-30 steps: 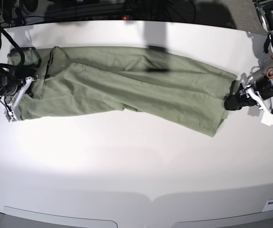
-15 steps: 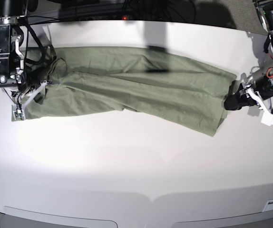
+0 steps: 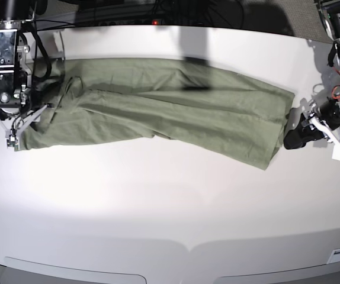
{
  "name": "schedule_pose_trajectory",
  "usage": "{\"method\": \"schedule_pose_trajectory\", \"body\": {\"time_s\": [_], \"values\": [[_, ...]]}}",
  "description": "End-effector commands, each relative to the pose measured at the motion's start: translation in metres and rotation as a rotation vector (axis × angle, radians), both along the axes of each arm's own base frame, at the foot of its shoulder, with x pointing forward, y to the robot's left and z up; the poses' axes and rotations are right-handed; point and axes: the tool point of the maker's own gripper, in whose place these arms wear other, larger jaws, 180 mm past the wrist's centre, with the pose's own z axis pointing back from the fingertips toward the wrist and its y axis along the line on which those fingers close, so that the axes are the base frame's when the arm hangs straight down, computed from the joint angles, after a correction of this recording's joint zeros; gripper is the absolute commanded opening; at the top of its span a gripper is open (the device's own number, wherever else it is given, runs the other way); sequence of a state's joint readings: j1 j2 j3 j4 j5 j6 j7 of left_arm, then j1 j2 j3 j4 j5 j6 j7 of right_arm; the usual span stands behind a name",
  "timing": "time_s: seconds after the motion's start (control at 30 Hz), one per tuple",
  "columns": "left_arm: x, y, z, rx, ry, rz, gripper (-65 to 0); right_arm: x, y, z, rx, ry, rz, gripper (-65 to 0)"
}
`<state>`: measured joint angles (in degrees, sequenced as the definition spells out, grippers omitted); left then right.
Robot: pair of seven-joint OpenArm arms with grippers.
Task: Fold the T-shirt properly
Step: 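Open the right gripper and move both grippers over the folded shirt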
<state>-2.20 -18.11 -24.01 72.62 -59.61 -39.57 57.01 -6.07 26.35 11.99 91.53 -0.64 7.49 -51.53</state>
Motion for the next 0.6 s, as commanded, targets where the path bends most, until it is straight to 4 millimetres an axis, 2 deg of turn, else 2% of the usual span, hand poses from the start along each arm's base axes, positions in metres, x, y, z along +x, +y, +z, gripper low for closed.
{"method": "schedule_pose_trajectory", "body": {"time_s": [0.0, 0.1, 0.27, 0.33, 0.47, 0.57], "values": [[0.011, 0.007, 0.019, 0.000, -0.066, 0.013, -51.9, 0.012, -0.009, 0.018, -0.049, -0.059, 0.010, -33.3], [0.012, 0.007, 0.020, -0.002, -0.072, 0.018, -51.9, 0.022, -0.011, 0.027, -0.070, -0.103, 0.017, -33.4], [0.015, 0.009, 0.020, 0.015, -0.082, 0.027, -51.9, 0.051, -0.010, 0.052, -0.034, -0.193, -0.021, -33.4], [0.014, 0.007, 0.021, 0.010, -0.079, 0.018, -51.9, 0.062, 0.004, 0.055, 0.056, -0.210, 0.005, -33.4], [0.013, 0.005, 0.024, 0.002, -0.084, 0.008, -51.9, 0.077, 0.051, 0.052, 0.210, -0.208, 0.246, -33.4], [0.013, 0.004, 0.025, 0.001, -0.085, 0.009, -51.9, 0.077, 0.082, 0.049, 0.298, -0.197, 0.406, -33.4]]}}
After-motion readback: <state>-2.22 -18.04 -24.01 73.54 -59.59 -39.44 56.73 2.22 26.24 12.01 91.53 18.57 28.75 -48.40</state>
